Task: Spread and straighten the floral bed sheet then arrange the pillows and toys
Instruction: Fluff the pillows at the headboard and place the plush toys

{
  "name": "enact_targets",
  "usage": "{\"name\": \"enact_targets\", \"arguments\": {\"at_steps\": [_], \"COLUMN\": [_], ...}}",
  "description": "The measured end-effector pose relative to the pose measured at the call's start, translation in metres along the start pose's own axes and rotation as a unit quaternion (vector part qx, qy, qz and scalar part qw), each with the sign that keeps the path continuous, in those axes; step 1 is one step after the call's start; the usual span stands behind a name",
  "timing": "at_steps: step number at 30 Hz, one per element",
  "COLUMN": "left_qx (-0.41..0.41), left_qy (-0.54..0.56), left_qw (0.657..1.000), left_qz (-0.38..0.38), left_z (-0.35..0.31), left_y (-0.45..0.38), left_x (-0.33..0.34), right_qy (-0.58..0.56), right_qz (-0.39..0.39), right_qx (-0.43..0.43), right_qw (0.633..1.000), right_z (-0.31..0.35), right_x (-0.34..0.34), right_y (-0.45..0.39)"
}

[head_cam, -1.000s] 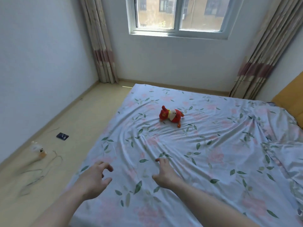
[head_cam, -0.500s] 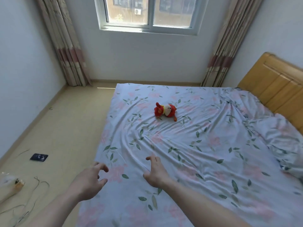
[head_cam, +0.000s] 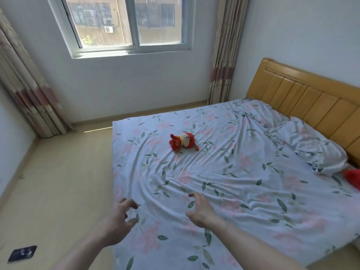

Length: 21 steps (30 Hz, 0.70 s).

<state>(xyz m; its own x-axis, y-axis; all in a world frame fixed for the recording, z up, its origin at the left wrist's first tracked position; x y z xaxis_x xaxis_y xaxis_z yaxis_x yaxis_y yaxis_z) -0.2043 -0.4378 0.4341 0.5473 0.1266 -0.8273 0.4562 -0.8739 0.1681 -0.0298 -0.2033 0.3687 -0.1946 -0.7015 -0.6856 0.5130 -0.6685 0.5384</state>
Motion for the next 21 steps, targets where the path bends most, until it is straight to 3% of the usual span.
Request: {"name": "enact_targets", "arguments": {"at_steps": [12,21], "left_qx": [0.117,0.18], "left_qy": [-0.011,-0.007], "left_qw": [0.993,0.982], "left_qz": [0.015,0.054], "left_z": [0.108,0.269], "left_y": [-0.066,-0.068], "left_x": [-0.09,-0.175], "right_qy": [-0.051,-0.067], "right_qz": [-0.056,-0.085], "right_qx": [0.041,0.109], "right_qw": [0.996,0.988], "right_z": [0.116,0.261], "right_x": [0.068,0.165], "right_y": [-0.009,0.0]}}
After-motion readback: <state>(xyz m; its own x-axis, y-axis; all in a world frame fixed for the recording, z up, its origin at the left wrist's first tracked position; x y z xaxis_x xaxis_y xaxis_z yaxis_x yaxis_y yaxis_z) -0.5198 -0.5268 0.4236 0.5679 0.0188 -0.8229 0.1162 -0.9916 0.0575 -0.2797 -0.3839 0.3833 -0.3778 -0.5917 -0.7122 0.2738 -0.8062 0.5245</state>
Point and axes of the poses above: each hand's wrist, its own y-axis away from the middle knuckle, its own x-axis out of the palm, z = x × y, the point moved 4 cm from there along -y, towards the middle knuckle, and after that the axes turned 14 degrees about x, right-handed, at the moved point
